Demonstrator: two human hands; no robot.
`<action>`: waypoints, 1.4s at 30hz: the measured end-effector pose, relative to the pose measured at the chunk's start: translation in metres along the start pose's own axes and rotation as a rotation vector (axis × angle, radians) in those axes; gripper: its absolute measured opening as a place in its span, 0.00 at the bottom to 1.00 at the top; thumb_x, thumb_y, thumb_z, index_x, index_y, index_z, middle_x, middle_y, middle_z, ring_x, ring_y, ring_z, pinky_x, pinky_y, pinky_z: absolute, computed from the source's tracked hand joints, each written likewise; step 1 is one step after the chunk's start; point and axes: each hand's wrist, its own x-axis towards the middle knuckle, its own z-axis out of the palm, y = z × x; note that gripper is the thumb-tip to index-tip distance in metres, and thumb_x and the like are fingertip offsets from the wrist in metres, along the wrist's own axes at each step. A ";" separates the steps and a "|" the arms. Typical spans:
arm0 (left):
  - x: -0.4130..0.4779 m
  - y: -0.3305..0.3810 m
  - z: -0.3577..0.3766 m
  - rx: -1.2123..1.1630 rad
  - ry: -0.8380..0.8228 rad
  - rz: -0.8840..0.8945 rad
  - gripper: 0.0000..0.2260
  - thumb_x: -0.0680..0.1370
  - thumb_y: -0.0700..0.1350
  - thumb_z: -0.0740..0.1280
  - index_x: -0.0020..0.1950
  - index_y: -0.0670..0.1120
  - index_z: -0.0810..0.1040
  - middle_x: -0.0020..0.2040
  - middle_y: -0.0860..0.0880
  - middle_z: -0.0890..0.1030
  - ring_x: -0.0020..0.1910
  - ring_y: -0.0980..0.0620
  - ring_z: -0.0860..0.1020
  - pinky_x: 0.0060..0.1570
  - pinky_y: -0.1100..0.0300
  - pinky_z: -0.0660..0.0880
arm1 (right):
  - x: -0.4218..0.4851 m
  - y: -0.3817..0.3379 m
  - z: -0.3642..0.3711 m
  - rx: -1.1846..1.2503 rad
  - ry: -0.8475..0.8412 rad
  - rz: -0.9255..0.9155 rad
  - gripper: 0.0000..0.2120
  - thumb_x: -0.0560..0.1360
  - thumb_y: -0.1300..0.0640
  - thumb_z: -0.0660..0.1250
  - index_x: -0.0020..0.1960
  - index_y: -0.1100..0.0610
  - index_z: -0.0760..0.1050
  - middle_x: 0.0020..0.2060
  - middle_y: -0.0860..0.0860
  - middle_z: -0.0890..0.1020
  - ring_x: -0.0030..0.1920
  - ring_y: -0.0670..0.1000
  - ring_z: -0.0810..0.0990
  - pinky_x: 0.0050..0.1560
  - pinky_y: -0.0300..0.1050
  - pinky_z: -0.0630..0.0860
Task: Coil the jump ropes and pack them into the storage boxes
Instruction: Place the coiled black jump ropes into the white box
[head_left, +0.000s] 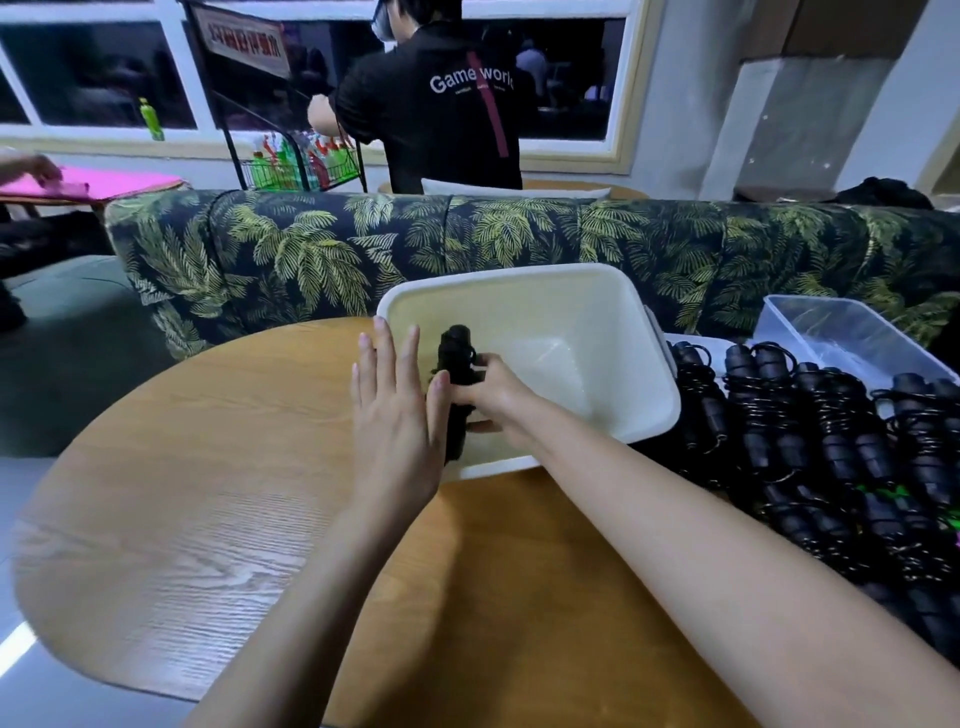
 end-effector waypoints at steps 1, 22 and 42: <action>-0.001 -0.001 0.001 0.008 0.001 0.013 0.30 0.81 0.58 0.44 0.78 0.43 0.60 0.80 0.41 0.52 0.80 0.41 0.49 0.76 0.47 0.48 | 0.004 0.002 0.004 -0.065 0.006 -0.022 0.27 0.76 0.61 0.71 0.70 0.56 0.63 0.63 0.56 0.75 0.58 0.56 0.76 0.52 0.54 0.78; 0.042 0.031 -0.002 0.846 -0.610 0.318 0.25 0.83 0.49 0.54 0.79 0.43 0.58 0.81 0.43 0.48 0.80 0.43 0.45 0.74 0.41 0.37 | 0.009 -0.004 -0.019 -0.034 -0.116 0.100 0.39 0.77 0.29 0.36 0.79 0.50 0.56 0.57 0.55 0.78 0.59 0.59 0.77 0.57 0.55 0.73; 0.043 0.005 -0.007 0.826 -0.790 0.149 0.47 0.68 0.64 0.27 0.74 0.50 0.69 0.81 0.49 0.54 0.80 0.47 0.41 0.73 0.35 0.40 | -0.064 0.061 -0.145 -0.865 0.887 -0.751 0.14 0.79 0.51 0.64 0.61 0.55 0.79 0.59 0.52 0.78 0.58 0.54 0.71 0.55 0.49 0.75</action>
